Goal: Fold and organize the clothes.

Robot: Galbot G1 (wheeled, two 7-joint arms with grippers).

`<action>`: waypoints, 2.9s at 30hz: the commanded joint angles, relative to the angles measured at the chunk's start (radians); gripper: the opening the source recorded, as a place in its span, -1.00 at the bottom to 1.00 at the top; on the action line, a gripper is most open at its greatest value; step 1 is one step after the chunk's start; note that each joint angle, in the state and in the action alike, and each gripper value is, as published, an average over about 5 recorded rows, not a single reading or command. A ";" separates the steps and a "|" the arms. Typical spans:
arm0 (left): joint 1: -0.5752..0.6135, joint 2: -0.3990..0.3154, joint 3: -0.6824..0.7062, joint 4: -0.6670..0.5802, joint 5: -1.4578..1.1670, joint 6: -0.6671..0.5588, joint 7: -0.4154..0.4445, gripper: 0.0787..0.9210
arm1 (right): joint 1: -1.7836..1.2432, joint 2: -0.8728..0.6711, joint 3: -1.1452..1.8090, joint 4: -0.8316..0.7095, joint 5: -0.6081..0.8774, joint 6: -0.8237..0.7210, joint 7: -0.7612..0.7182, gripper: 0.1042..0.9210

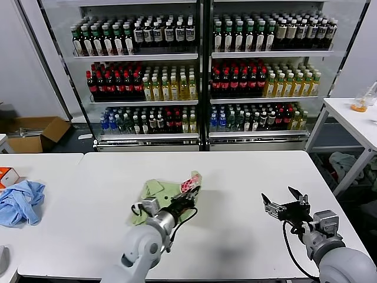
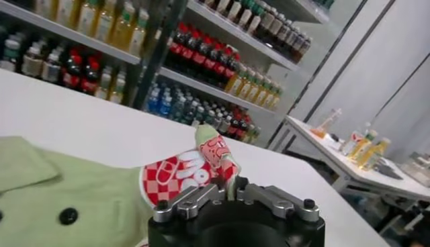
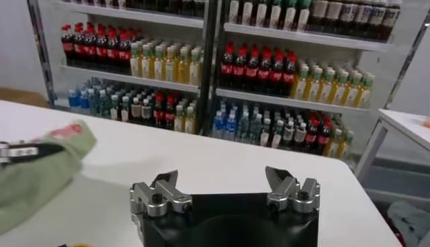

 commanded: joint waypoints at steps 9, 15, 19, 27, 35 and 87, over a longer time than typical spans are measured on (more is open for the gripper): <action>0.129 0.008 -0.048 -0.164 0.012 -0.087 0.072 -0.09 | 0.099 0.036 -0.115 -0.037 -0.013 0.005 -0.003 0.76; 0.276 0.083 -0.279 -0.259 0.063 -0.121 0.015 0.32 | 0.269 0.118 -0.300 -0.148 0.036 0.000 0.011 0.76; 0.368 0.101 -0.405 -0.295 0.066 -0.142 0.000 0.58 | 0.380 0.211 -0.422 -0.248 0.056 -0.004 0.029 0.76; 0.471 0.091 -0.486 -0.331 0.084 -0.164 -0.009 0.76 | 0.548 0.377 -0.599 -0.454 0.055 -0.002 0.042 0.76; 0.487 0.082 -0.490 -0.345 0.110 -0.170 -0.011 0.77 | 0.614 0.442 -0.661 -0.576 0.064 0.000 0.061 0.76; 0.450 0.091 -0.440 -0.318 0.165 -0.170 -0.010 0.77 | 0.688 0.189 -0.474 -0.724 -0.325 0.301 -0.205 -0.80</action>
